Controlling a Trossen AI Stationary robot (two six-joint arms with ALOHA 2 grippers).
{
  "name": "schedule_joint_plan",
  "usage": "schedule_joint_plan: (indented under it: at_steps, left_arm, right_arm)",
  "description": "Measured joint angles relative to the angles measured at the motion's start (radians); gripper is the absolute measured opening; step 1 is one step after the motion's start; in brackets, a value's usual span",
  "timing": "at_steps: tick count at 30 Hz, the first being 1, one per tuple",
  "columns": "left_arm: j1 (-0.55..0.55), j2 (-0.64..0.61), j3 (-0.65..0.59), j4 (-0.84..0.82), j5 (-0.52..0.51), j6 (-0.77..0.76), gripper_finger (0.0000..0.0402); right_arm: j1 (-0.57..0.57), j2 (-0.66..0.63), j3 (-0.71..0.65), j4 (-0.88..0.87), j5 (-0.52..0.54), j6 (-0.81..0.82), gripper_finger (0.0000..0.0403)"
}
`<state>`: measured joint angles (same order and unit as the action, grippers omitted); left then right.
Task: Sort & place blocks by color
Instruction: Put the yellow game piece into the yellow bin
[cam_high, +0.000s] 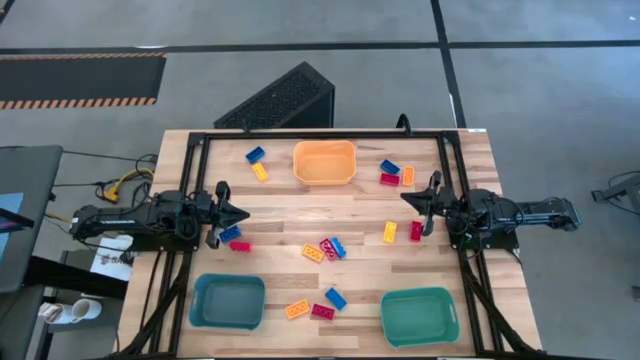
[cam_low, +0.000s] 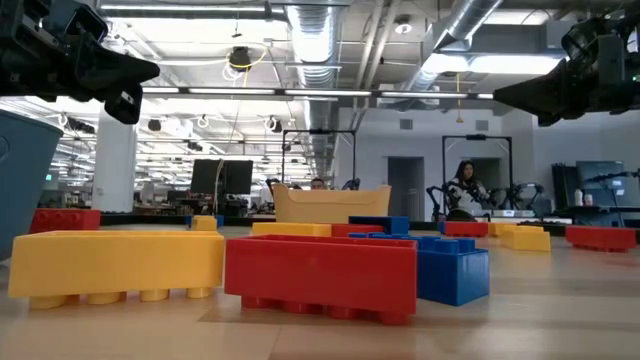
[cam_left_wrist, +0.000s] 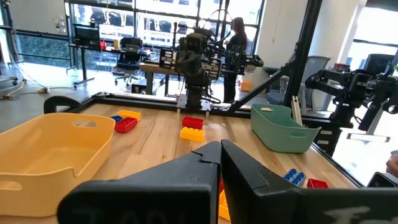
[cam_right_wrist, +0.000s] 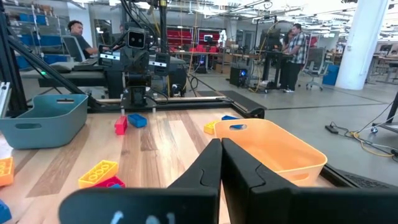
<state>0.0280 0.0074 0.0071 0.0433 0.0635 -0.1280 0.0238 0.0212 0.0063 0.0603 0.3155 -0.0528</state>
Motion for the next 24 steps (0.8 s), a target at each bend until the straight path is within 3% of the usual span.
schedule_joint_plan:
  at_steps: [24]
  left_arm:
    - [0.000, 0.000, 0.000, 0.000, 0.000, -0.024, 0.0000]
  right_arm:
    - [0.000, 0.000, 0.000, 0.000, 0.000, 0.000, 0.0027]
